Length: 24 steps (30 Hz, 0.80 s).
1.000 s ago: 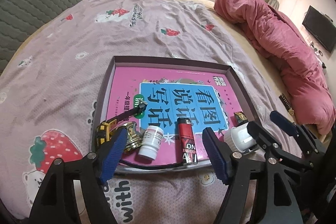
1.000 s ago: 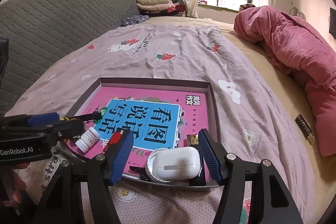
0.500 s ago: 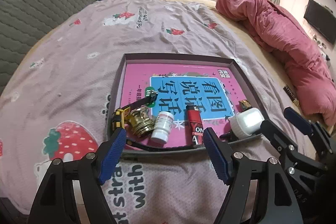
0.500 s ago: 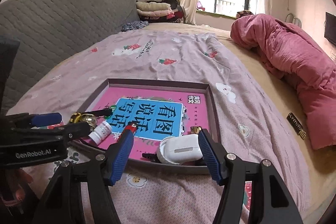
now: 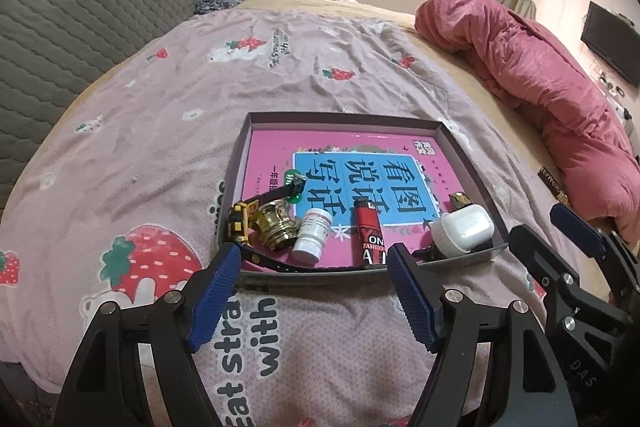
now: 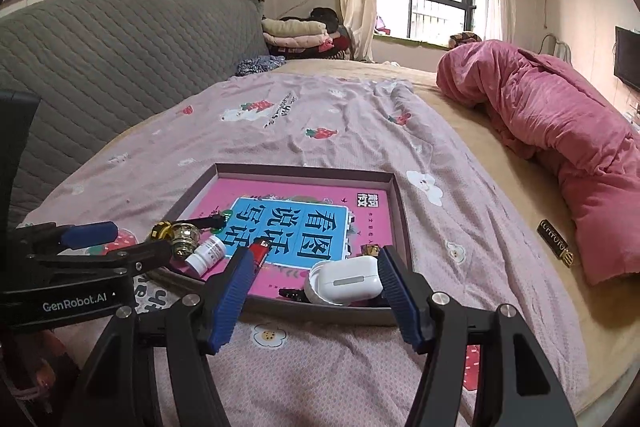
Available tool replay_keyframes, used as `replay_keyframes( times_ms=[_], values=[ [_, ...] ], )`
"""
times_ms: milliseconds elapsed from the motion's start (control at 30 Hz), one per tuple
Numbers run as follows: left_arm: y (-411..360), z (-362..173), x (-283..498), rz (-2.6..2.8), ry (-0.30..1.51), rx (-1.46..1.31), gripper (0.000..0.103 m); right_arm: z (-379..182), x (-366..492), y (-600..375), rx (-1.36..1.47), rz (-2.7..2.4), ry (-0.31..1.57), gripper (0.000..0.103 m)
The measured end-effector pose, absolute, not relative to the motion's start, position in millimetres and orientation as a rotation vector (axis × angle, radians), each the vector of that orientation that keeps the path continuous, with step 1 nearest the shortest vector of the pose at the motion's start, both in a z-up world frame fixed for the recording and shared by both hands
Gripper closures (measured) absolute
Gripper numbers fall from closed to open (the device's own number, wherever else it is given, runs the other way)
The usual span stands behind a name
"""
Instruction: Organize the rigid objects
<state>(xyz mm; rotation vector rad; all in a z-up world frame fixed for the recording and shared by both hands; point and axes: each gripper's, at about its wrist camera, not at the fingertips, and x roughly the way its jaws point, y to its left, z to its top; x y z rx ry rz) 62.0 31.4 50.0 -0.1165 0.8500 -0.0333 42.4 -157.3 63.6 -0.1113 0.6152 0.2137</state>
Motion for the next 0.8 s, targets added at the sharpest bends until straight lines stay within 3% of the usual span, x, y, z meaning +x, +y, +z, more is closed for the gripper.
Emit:
replay_keyframes(
  times_ms=[800],
  values=[
    [20.0, 47.6, 31.9, -0.029, 0.858, -0.099, 0.026, 65.9, 18.6, -158.7, -0.104, 0.240, 0.596, 0.039]
  ],
)
